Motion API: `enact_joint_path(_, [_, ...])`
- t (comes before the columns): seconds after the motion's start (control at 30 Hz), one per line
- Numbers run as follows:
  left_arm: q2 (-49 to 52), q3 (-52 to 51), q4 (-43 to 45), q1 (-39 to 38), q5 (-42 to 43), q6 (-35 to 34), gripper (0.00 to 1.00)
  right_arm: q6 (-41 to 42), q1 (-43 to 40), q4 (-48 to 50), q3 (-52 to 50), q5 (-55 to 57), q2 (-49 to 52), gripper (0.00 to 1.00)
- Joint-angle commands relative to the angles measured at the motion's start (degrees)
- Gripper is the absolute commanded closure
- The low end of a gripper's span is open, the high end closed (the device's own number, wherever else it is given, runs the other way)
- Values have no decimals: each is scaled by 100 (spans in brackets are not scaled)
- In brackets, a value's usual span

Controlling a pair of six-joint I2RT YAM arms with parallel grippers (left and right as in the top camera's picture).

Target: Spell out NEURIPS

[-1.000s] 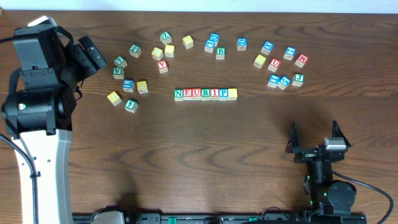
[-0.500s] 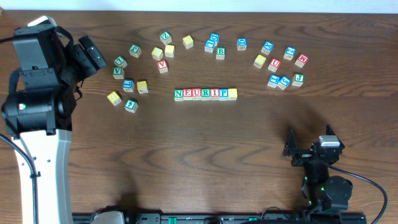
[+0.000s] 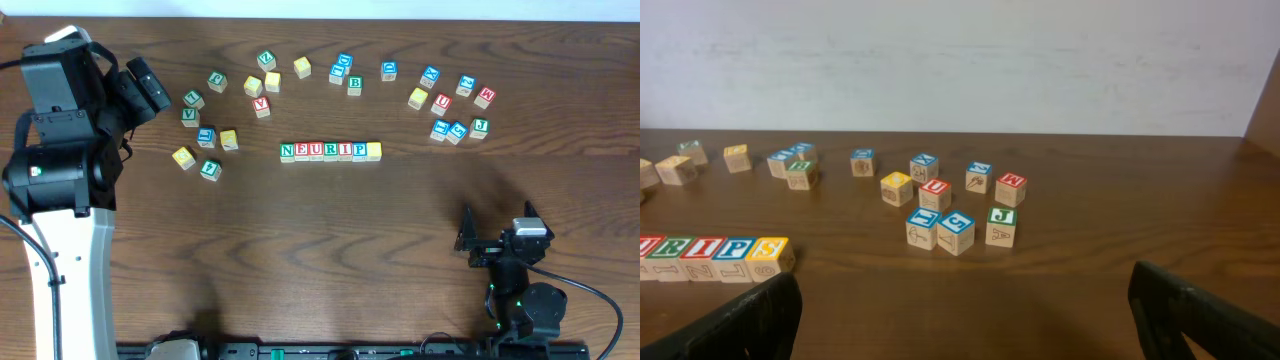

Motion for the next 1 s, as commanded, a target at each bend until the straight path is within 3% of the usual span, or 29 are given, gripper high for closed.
enact_joint_path(0.0, [15,52,-7,22,-52,35,2,57,-35,-22,-7,-31,-37,1])
enact_joint_path(0.63, [-59,-232,-404,22,-55,125,2,57,-35,-22,-7,-31,-37,1])
enact_joint_path(0.77, [-549,-1001,326,17,-26,391,2,57,-35,-22,-7,-31,-37,1])
enact_joint_path(0.97, [-2155,-3042,2157,24,164,1276,2,57,-35,-20,-7,-31,-37,1])
